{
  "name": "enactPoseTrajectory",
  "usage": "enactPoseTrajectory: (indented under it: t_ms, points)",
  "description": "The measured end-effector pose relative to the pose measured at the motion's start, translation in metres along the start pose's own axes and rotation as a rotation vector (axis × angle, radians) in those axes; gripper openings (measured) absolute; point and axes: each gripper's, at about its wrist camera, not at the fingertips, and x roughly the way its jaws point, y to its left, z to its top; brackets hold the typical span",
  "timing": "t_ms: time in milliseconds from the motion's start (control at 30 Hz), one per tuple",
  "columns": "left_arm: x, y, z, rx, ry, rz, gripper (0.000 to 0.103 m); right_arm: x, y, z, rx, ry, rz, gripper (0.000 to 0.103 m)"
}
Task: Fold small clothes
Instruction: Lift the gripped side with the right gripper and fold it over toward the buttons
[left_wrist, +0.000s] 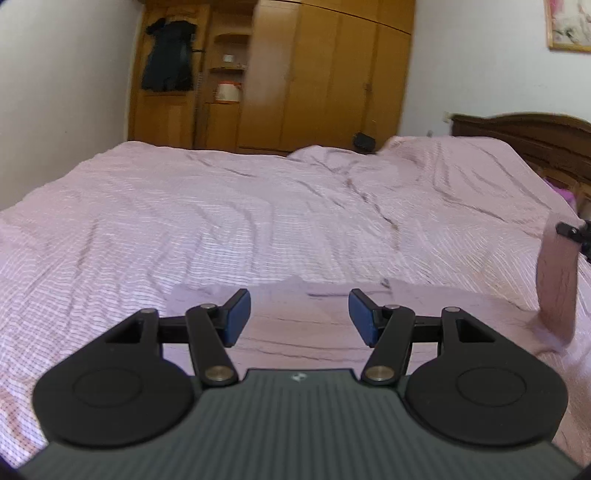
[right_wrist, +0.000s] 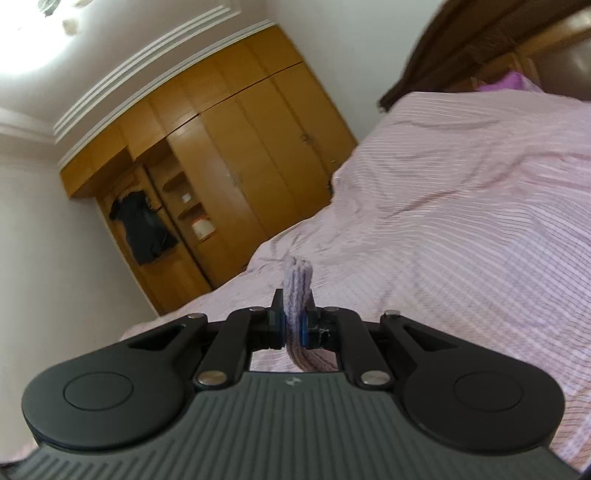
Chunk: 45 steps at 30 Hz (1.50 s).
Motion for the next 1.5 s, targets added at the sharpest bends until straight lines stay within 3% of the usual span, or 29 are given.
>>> enactPoseTrajectory:
  t_ms: [167, 333, 500, 800, 967, 1167, 1500]
  points:
    - [0.004, 0.013, 0.009, -0.074, 0.023, -0.003, 0.06, -0.009, 0.069, -0.015, -0.092, 0.027, -0.008, 0.008]
    - [-0.007, 0.017, 0.006, -0.005, 0.007, 0.0, 0.06, -0.022, 0.129, -0.027, -0.081, 0.018, 0.022, 0.008]
    - [-0.01, 0.035, 0.001, -0.035, 0.04, -0.011, 0.06, -0.017, 0.189, -0.049, -0.037, 0.047, 0.11, 0.008]
    - [-0.013, 0.051, 0.003, -0.011, 0.036, 0.016, 0.06, 0.001, 0.296, -0.104, -0.163, 0.063, 0.132, 0.008]
    - [-0.009, 0.053, 0.002, 0.007, 0.049, 0.019, 0.06, 0.013, 0.305, -0.122, -0.141, 0.107, 0.131, 0.008]
    - [-0.007, 0.053, 0.0, -0.011, 0.054, 0.022, 0.06, 0.022, 0.297, -0.119, -0.12, 0.102, 0.155, 0.008]
    - [-0.003, 0.053, -0.005, -0.001, 0.064, 0.04, 0.06, 0.025, 0.314, -0.133, -0.199, 0.145, 0.218, 0.008]
